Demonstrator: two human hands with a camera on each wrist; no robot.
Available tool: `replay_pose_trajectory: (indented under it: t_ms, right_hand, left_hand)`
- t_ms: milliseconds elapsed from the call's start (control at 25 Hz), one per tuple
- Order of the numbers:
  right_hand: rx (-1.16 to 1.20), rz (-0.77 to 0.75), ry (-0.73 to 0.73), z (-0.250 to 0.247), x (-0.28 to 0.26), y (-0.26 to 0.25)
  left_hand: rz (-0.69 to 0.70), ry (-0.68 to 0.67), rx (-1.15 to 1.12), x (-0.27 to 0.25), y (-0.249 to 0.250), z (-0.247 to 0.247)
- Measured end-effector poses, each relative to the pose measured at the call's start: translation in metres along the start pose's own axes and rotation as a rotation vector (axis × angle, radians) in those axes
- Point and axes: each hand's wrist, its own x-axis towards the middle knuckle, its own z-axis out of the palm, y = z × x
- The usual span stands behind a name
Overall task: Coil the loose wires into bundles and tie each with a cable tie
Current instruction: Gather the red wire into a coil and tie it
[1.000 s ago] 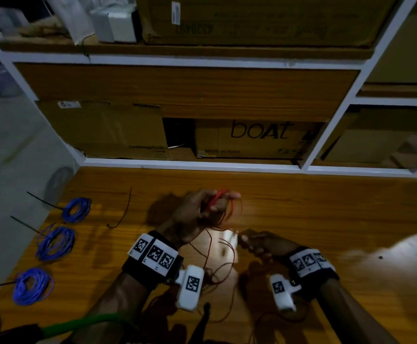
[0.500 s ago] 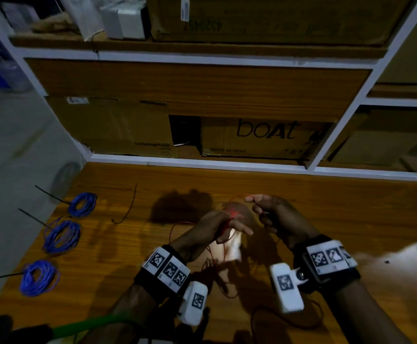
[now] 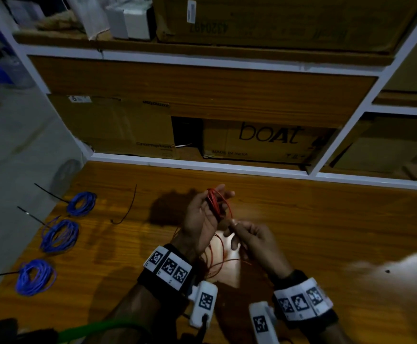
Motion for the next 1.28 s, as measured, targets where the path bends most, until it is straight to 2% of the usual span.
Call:
replay_pose_trajectory:
  t_ms: [160,280,440,600,760,960,1080,1200,1280]
  right_hand:
    - [-0.155,-0.214,-0.019,0.008,-0.002,0.025]
    - [-0.221,-0.260,-0.033,0.006,-0.002,0.030]
    - [-0.347,-0.201,-0.125,0.005,0.002,0.047]
    - [-0.239,-0.032,-0.076,-0.018,0.016,0.060]
    - [-0.202,0.078,-0.069,-0.044,0.029,0.044]
    - [-0.523,0.071,-0.025,-0.072,0.061,0.036]
    - [-0.708,-0.035,-0.037,-0.067,0.060,0.013]
    - [-0.713,-0.109,-0.033,-0.056,0.051,-0.005]
    - [-0.716,-0.132,-0.038,-0.050,0.044,-0.011]
  left_hand:
    - [0.118,0.093,0.148,0.009,-0.006,-0.005]
    - [0.135,0.096,0.194,0.012,-0.006,-0.005]
    - [0.111,0.033,0.178,0.012,-0.001,0.003]
    - [0.118,-0.044,0.270,0.012,0.003,-0.002]
    - [-0.023,-0.190,0.408,0.007,0.005,-0.010]
    - [-0.288,-0.439,0.602,0.002,0.000,-0.019]
    - [-0.340,-0.398,0.789,0.003,-0.006,-0.021]
    - [-0.343,-0.391,0.966,0.002,-0.010,-0.023]
    - [-0.325,-0.335,0.979,0.003,-0.010,-0.020]
